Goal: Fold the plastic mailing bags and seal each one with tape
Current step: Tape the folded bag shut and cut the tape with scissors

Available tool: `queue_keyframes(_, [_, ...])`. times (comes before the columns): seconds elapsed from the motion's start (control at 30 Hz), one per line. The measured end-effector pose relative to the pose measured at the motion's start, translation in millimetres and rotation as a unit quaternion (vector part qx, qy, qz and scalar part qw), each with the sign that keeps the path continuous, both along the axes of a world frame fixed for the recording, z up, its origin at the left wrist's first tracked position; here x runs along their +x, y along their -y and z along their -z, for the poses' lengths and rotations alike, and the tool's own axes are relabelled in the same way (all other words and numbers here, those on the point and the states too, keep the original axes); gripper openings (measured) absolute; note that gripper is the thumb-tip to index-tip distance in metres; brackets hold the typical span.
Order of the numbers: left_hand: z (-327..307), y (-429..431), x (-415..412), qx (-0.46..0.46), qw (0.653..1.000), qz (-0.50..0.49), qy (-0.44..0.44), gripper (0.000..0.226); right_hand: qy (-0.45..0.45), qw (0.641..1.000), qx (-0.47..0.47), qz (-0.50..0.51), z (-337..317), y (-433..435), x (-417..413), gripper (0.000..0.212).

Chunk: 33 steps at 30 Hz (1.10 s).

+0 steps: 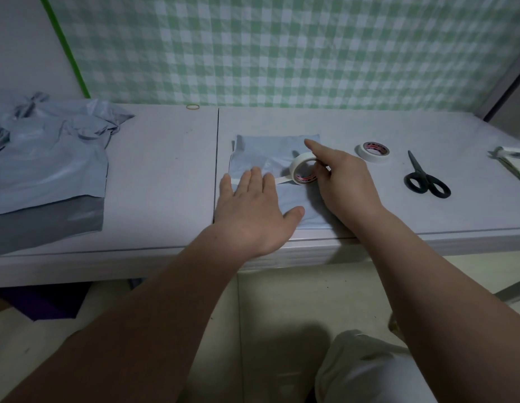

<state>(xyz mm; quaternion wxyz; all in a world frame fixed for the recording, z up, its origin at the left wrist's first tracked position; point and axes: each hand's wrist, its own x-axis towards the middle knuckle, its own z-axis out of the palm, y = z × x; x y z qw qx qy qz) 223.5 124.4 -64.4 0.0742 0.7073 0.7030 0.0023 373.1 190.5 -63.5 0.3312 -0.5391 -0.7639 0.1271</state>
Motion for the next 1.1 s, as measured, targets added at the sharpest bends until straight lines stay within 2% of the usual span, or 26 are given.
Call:
queue_keyframes(0.23, [2.0,2.6,1.2,0.026,0.999,-0.003,0.022,0.075,0.041,0.999,0.025,0.006,2.1,4.6,-2.7,0.049])
queue_keyframes(0.53, [-2.1,0.9,4.3,0.007,1.0,0.004,-0.004,0.07,0.09,0.996,0.024,0.009,1.8,4.9,-3.6,0.048])
queue_keyframes(0.6, [-2.9,1.0,5.0,0.003,1.0,0.003,-0.009,0.069,0.081,0.997,0.019,-0.003,2.4,3.9,-2.4,0.047])
queue_keyframes(0.77, [-4.9,2.0,5.4,-0.015,1.0,0.001,-0.02,0.07,-0.011,0.999,-0.031,-0.024,1.5,-2.1,5.3,0.047])
queue_keyframes(1.1, [-6.3,2.2,-10.5,-0.029,0.999,0.027,-0.027,0.073,0.021,0.997,-0.057,-0.053,-1.0,2.4,0.8,0.038])
